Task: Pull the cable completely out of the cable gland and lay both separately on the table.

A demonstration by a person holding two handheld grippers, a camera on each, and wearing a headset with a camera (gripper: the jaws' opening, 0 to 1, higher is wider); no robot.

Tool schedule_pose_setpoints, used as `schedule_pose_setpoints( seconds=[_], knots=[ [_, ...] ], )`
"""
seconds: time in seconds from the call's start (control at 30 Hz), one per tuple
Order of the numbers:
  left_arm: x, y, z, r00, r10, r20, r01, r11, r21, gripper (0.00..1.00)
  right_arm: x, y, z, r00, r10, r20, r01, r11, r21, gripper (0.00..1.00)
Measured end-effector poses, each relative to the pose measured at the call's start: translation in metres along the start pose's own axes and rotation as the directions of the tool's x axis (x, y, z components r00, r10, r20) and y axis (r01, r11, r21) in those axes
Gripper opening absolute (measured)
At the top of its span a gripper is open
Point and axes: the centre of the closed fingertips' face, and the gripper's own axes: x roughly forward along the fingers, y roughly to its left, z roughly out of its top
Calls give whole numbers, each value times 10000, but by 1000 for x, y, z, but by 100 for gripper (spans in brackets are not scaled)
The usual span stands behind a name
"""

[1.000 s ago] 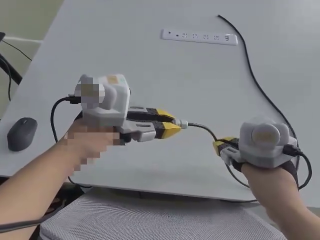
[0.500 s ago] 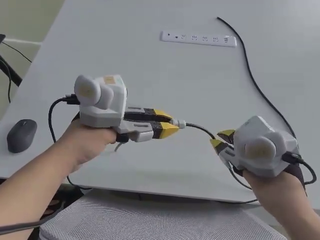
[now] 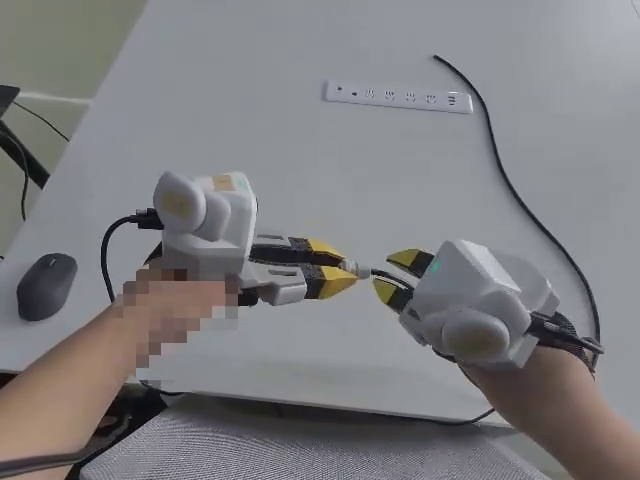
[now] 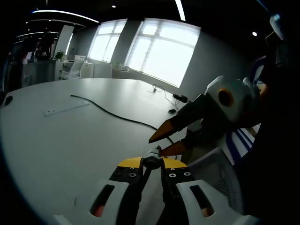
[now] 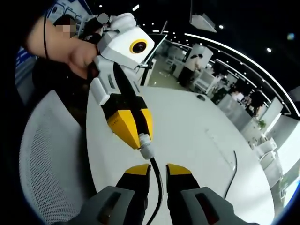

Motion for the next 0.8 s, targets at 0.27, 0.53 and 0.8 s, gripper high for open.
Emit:
schedule_pose_setpoints(
  seconds=[0.27,0.53,0.8],
  knots=[
    [0,-1,-2,10000,-45,-23,45,10000,-5,15,5,8,0,9995,252,-175,-262,9976,-635,1],
    [2,0,-4,9999,-90,-64,90,10000,-4,15,5,8,-2,9992,296,-278,-310,9982,-504,0],
    [4,1,-2,10000,-70,-19,70,10000,54,15,4,3,-3,9993,186,-325,-186,9998,3,0]
  ],
)
